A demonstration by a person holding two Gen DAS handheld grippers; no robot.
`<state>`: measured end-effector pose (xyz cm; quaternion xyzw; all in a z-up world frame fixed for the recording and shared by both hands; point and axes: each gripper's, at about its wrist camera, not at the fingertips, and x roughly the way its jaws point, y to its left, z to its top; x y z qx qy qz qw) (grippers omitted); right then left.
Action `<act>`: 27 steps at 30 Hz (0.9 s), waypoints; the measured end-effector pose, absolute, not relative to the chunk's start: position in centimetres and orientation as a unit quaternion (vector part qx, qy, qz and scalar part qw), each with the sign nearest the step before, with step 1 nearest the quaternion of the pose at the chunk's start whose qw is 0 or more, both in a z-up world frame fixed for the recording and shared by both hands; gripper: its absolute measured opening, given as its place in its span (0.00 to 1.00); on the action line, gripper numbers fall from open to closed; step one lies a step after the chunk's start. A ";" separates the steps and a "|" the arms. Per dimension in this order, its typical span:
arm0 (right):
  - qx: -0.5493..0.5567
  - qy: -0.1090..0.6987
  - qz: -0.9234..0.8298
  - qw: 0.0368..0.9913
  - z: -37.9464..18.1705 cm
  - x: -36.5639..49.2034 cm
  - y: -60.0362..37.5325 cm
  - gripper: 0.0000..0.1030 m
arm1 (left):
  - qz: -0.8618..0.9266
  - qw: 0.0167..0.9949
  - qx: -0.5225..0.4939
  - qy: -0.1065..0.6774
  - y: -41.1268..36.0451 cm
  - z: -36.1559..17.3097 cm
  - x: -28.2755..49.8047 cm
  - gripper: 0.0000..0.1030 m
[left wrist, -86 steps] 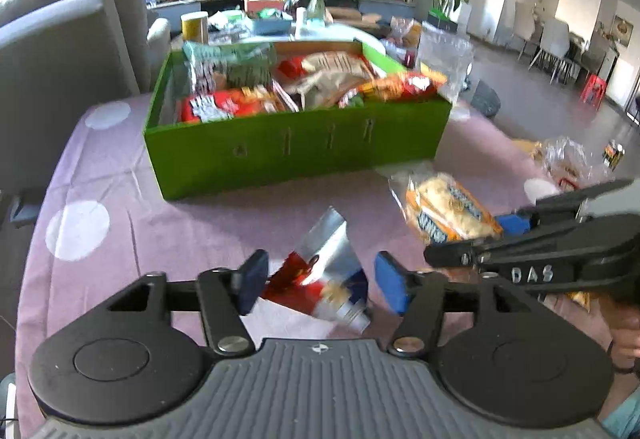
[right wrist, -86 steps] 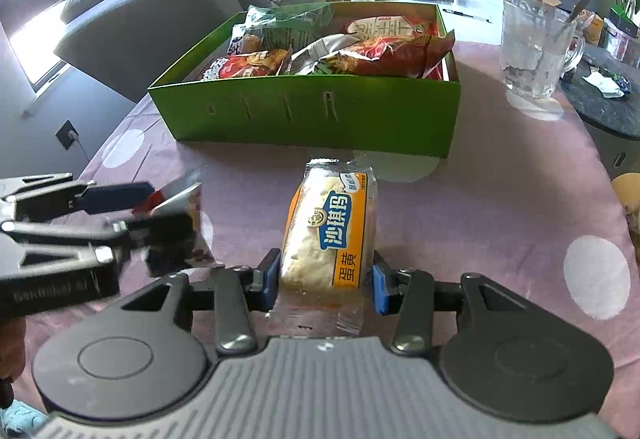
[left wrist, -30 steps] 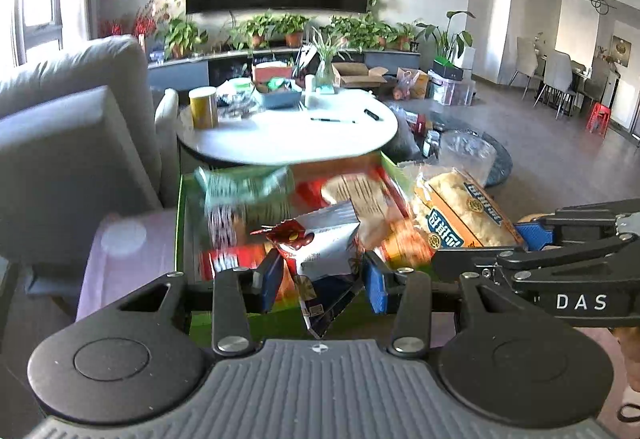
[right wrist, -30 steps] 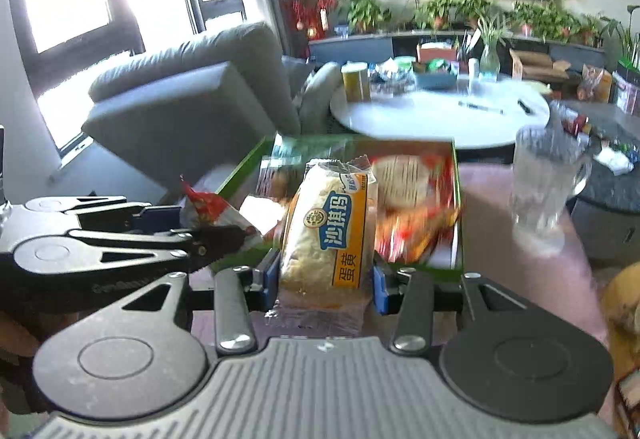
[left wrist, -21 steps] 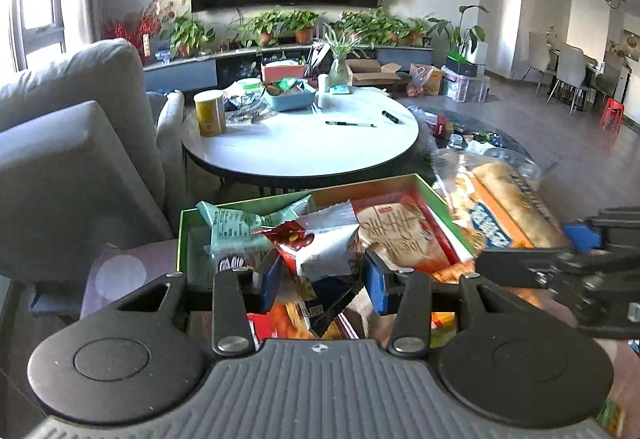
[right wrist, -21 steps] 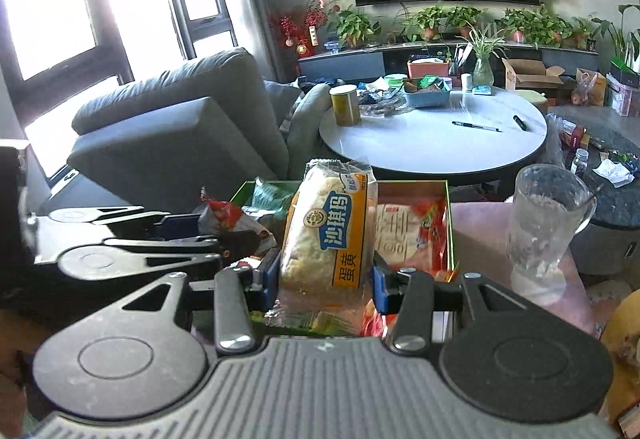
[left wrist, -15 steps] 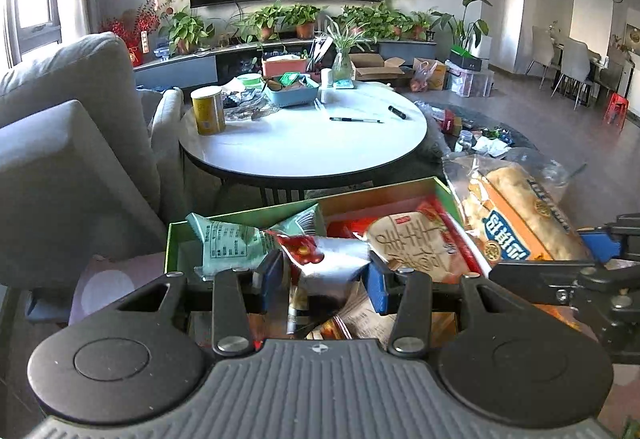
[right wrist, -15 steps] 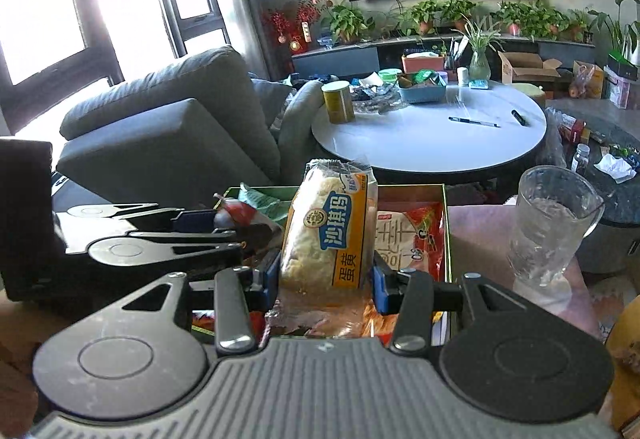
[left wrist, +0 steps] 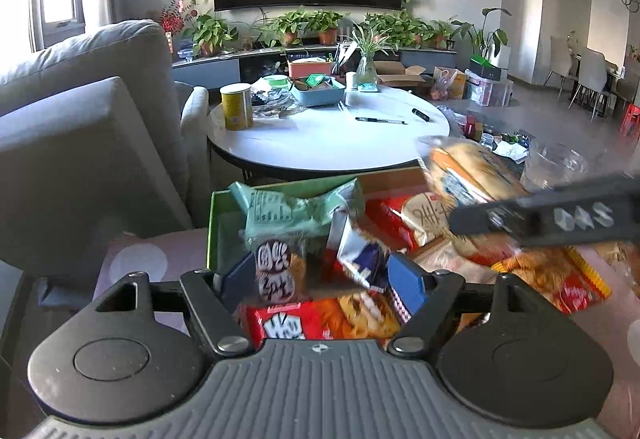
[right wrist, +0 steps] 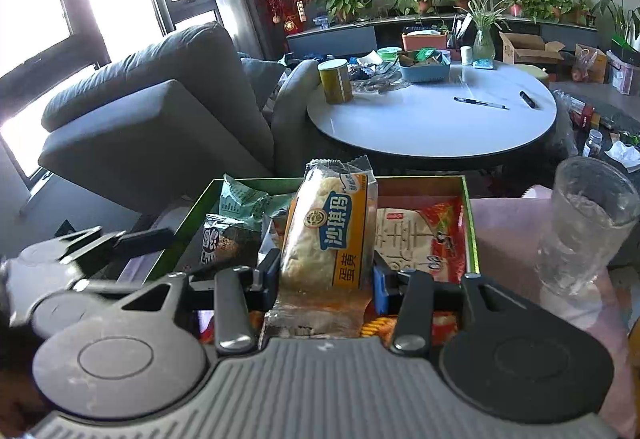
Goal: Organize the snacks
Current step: 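Lower both items into the green box and open both grippers, then grasp the brown bread pack with the left gripper while the right gripper reaches to the green bean bag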
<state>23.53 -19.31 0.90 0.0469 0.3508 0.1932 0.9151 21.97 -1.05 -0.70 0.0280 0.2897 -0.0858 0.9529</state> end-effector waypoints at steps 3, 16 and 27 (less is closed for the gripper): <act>0.048 0.338 0.194 0.920 0.9 23.8 -18.7 0.76 | -0.085 0.953 0.027 0.290 -0.7 -0.6 21.0 0.71; 0.057 0.330 0.175 0.926 2.0 19.7 -22.3 0.86 | -0.099 0.951 0.012 0.292 -0.4 -0.4 16.0 0.76; 0.065 0.362 0.163 0.916 1.4 14.6 -25.3 0.87 | -0.141 0.942 0.031 0.304 -1.3 -0.6 9.4 0.79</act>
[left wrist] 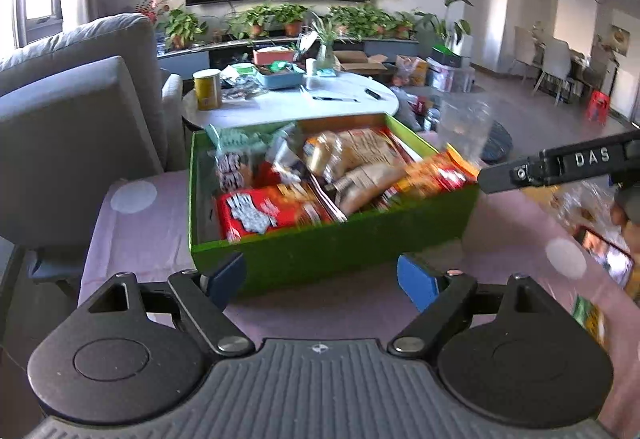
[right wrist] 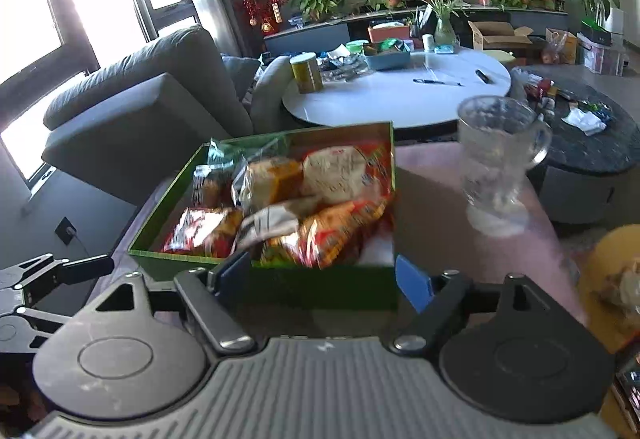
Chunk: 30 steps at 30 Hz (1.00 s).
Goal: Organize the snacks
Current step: 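Grasp the brown bread pack with the left gripper while the right gripper reaches to the green bean bag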
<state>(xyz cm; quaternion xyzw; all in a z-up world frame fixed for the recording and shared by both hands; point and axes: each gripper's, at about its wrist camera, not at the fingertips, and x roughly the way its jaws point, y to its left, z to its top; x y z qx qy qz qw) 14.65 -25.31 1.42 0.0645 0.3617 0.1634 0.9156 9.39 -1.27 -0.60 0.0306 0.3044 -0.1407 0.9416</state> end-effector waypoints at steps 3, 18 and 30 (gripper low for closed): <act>0.061 0.368 0.160 0.914 1.1 13.3 -26.0 0.87 | -0.159 0.936 0.038 0.312 -1.5 -1.1 7.3 0.80; -0.008 0.417 0.144 0.897 -3.0 5.8 -28.5 0.91 | -0.244 0.899 0.086 0.352 -3.1 -4.2 -1.3 0.82; -0.016 0.430 0.131 0.893 -4.7 3.2 -29.4 0.92 | -0.292 0.866 0.184 0.362 -6.5 -6.9 -3.4 0.82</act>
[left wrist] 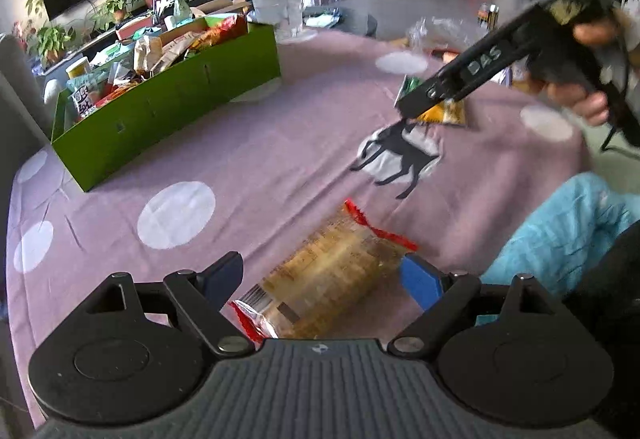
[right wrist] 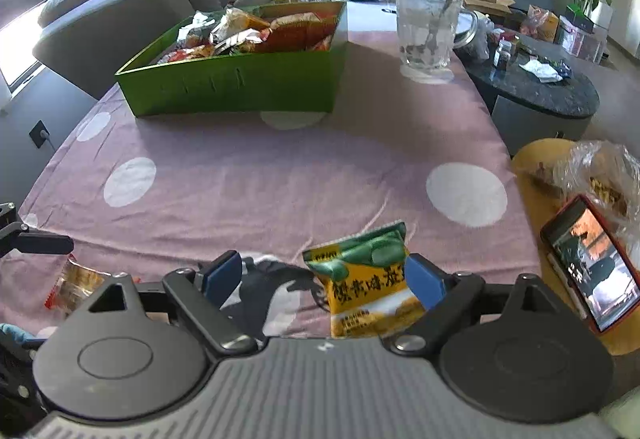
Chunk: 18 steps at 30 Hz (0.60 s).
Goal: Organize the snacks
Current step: 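Grasp the brown bread pack with the left gripper while the right gripper reaches to the green bean bag, then lift the bread pack with the left gripper while the right gripper grasps the green bean bag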
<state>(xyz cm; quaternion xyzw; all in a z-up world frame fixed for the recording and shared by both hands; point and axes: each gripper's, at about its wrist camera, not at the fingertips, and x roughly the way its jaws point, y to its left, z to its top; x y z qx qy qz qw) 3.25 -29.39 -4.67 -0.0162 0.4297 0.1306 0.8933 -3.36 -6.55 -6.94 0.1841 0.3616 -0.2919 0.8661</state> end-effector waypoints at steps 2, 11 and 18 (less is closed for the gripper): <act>-0.017 0.434 0.124 0.892 -4.9 3.4 -29.7 0.92 | -0.284 0.864 0.192 0.370 -6.8 -7.4 -2.7 0.68; -0.014 0.448 0.103 0.888 -6.4 3.9 -30.8 0.92 | -0.193 0.890 0.071 0.408 -2.8 -7.2 0.4 0.36; -0.023 0.454 0.102 0.885 -7.0 4.1 -30.5 0.92 | -0.149 0.900 0.030 0.409 -0.5 -7.0 0.9 0.36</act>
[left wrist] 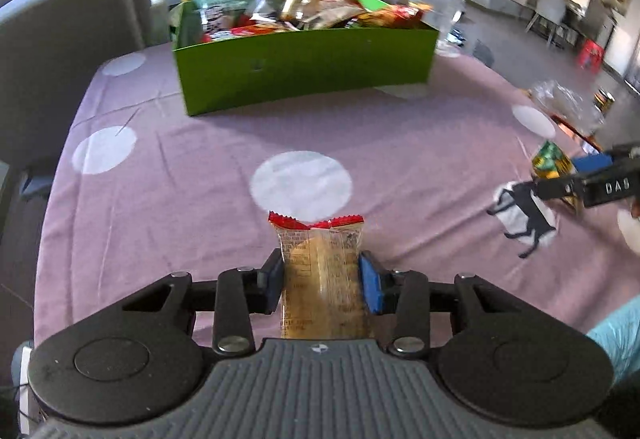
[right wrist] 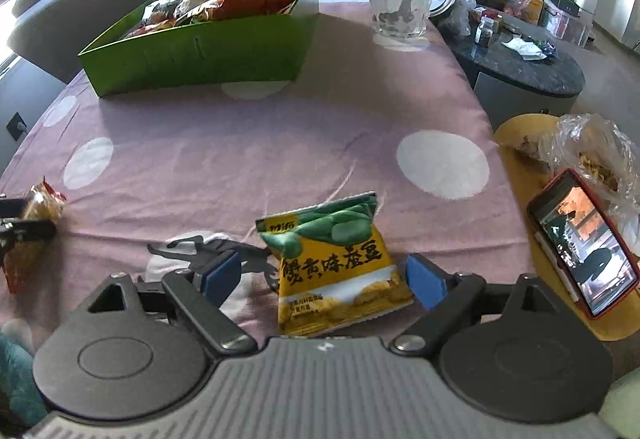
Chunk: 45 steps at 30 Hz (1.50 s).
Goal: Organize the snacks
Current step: 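Lift the bread pack with the left gripper while the right gripper grasps the green bean bag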
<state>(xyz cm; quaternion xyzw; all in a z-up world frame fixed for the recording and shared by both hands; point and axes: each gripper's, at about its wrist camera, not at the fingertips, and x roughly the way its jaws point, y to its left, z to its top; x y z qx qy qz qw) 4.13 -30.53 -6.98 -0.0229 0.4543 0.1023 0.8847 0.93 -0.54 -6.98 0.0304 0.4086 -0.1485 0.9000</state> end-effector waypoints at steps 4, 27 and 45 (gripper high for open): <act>-0.029 0.455 0.100 0.885 -7.1 4.4 -30.3 0.92 | -0.142 0.901 0.025 0.409 -0.3 -7.1 1.1 0.36; -0.018 0.399 0.167 0.901 -3.5 4.7 -26.4 0.90 | -0.115 0.909 0.005 0.401 -0.2 -6.2 2.8 0.36; -0.004 0.374 0.202 0.905 -0.7 7.0 -23.5 0.90 | -0.108 0.923 0.006 0.368 0.1 -3.3 3.9 0.35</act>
